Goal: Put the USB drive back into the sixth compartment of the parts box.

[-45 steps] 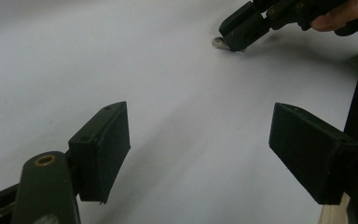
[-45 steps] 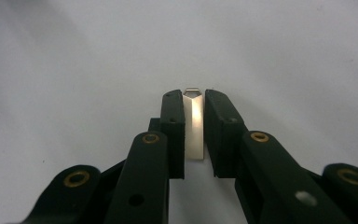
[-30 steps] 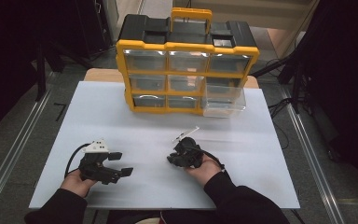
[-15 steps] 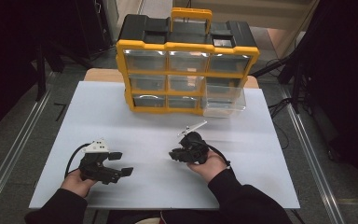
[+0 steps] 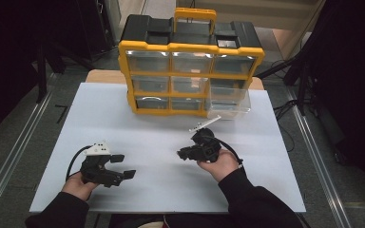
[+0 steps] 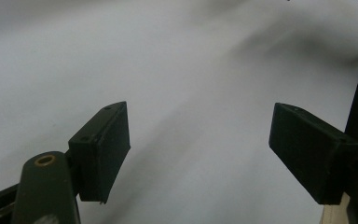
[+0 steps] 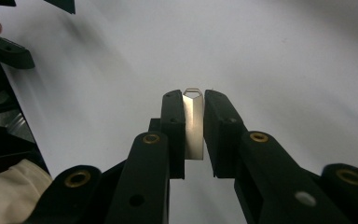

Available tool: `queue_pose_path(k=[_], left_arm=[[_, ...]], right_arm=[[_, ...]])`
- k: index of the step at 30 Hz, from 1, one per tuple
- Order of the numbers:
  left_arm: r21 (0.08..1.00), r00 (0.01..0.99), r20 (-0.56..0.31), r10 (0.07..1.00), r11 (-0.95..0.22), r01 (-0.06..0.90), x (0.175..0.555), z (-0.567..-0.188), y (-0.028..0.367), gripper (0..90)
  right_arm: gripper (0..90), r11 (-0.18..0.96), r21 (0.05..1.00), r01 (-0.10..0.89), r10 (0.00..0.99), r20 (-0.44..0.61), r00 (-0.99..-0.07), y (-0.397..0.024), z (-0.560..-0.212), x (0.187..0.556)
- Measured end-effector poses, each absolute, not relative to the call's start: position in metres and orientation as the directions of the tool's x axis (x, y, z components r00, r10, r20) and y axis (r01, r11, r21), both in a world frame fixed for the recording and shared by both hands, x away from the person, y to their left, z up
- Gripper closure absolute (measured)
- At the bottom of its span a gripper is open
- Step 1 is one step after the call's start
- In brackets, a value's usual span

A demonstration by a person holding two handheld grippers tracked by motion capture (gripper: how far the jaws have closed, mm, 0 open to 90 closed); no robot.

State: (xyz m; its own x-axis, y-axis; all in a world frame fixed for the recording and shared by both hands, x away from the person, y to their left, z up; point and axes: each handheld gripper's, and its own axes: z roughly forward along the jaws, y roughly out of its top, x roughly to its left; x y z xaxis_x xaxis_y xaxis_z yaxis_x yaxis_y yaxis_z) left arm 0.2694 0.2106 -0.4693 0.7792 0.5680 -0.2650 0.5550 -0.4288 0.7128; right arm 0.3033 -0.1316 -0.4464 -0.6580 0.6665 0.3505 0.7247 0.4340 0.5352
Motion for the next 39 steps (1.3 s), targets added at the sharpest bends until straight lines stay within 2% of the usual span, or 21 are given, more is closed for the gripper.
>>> queue_pose_path(k=[39], left_arm=[[0.712,0.781,-0.258,0.569,-0.434,0.552,0.269,-0.469,0.211,21.5]], right_arm=[[76.4,0.414,0.552,0.724,0.677,0.344,-0.650,-0.166,-0.404,0.305]])
